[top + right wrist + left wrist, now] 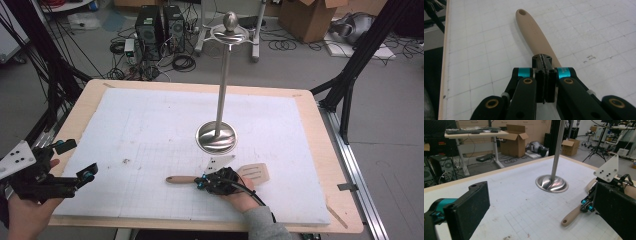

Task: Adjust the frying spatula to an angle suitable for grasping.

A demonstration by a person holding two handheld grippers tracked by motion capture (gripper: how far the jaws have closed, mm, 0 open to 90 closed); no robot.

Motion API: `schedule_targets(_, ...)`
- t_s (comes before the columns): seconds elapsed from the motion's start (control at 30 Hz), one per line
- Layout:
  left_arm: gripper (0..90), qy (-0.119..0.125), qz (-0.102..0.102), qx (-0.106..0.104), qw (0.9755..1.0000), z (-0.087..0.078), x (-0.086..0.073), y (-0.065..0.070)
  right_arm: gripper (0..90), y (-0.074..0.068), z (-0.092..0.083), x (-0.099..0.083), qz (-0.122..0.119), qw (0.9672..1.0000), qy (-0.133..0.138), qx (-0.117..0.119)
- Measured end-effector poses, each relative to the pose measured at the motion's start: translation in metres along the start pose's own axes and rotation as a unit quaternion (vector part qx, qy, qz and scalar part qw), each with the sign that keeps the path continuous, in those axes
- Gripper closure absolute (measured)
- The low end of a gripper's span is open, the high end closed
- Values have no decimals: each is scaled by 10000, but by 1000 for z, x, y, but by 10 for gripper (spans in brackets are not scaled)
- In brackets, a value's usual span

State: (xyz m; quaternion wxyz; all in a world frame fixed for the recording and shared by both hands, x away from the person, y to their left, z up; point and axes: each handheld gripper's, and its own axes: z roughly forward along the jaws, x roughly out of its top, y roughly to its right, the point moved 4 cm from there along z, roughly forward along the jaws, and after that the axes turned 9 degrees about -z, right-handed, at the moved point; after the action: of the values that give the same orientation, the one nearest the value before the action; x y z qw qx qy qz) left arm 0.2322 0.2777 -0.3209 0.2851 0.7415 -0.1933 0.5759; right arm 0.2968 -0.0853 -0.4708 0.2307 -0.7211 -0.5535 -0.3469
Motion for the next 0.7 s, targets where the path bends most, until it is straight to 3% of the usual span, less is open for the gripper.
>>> schedule_targets(0.23, 17, -10, -11, 8, 10000, -1, -1, -1, 900, 4, -1, -1, 99, 9999, -3, -21)
schedule_targets(0.37, 18, -10, -33, 21, 10000, 0, -2, -2, 900, 4, 0, -1, 4, 9999, -25, -111)
schedule_targets(0.7, 18, -51, -43, 30, 10000, -3, -5, 1, 900, 7, 3, -2, 74, 9993, -8, -378)
